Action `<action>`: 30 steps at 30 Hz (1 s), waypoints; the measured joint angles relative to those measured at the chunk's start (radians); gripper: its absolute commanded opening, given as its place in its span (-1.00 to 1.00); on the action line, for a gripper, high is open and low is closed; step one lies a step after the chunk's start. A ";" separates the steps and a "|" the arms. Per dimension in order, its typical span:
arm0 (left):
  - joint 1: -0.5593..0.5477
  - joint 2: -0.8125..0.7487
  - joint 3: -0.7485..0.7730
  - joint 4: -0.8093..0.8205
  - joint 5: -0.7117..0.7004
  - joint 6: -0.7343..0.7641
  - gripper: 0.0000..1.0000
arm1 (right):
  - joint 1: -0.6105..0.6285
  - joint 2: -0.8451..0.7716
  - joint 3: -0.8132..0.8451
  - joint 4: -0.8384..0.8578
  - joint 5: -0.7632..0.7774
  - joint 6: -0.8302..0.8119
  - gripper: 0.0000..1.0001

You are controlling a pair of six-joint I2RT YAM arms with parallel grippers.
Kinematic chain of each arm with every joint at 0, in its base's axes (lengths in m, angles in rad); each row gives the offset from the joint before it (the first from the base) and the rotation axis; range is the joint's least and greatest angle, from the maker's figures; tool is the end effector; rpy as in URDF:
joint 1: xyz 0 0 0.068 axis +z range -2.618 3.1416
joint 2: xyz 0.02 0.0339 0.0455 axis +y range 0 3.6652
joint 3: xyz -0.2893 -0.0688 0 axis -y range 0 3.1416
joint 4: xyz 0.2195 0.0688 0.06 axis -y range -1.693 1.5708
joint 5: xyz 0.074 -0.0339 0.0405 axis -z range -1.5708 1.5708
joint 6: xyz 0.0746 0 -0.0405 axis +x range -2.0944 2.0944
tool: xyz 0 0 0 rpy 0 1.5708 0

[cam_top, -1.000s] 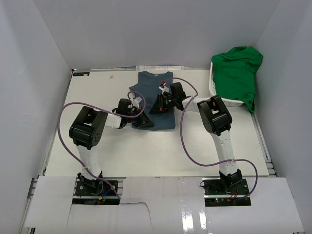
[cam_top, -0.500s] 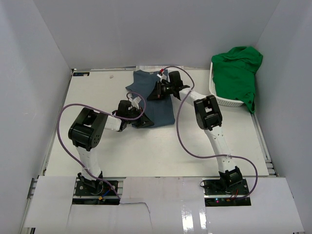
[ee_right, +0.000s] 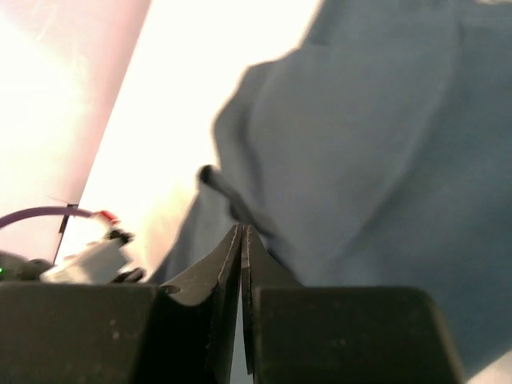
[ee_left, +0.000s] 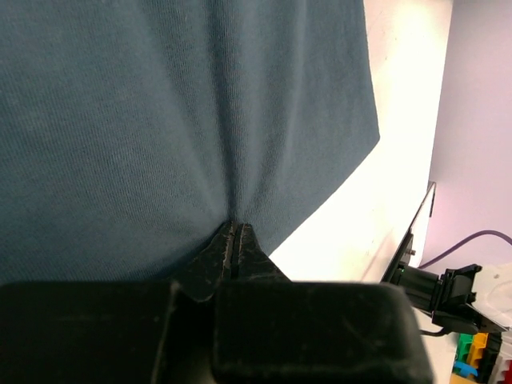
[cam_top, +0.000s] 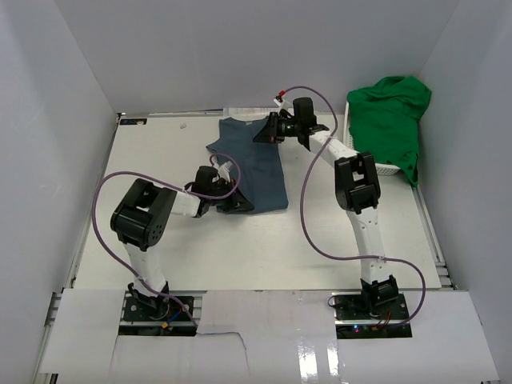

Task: Fold and stack the t-shirts
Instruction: Fold the folded rectangular tshirt in 1/3 of the way

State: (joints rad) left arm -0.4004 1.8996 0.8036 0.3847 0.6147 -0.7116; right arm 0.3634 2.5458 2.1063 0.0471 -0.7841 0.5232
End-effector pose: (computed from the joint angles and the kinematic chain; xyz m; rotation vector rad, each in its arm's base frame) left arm 0.3234 -0.1836 0.1314 -0.0274 2.4578 -1.2441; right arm 0.5428 0.2628 0.1883 -0.3936 2.0498 1.3282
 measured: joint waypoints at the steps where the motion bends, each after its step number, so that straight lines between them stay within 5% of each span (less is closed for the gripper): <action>1: -0.002 -0.008 0.000 -0.014 -0.004 0.000 -1.00 | 0.003 -0.043 -0.033 -0.004 0.003 -0.015 -0.85; 5: -0.009 -0.050 0.026 -0.138 -0.024 0.006 -0.99 | 0.018 -0.246 -0.170 -0.050 0.027 -0.086 -0.81; 10: -0.013 -0.117 0.195 -0.326 -0.051 0.028 -0.53 | 0.032 -0.495 -0.373 -0.083 0.090 -0.150 -0.74; 14: -0.008 -0.196 0.360 -0.438 -0.113 0.061 -0.40 | 0.031 -0.621 -0.572 -0.095 0.130 -0.167 -0.79; 19: 0.089 -0.213 0.402 -0.410 -0.099 0.046 -0.56 | 0.030 -0.543 -0.664 -0.119 0.134 -0.167 -0.85; 24: 0.233 -0.047 0.359 -0.409 -0.142 0.034 -0.58 | 0.030 -0.393 -0.616 -0.155 0.141 -0.167 -0.85; 30: 0.219 0.074 0.344 -0.429 -0.169 0.039 -0.60 | 0.030 -0.303 -0.491 -0.183 0.158 -0.168 -0.85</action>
State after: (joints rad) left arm -0.1818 1.9732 1.1477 -0.0441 0.4461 -0.6731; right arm 0.3931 2.2425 1.6154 -0.1364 -0.6262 0.3550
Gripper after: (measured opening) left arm 0.206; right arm 0.078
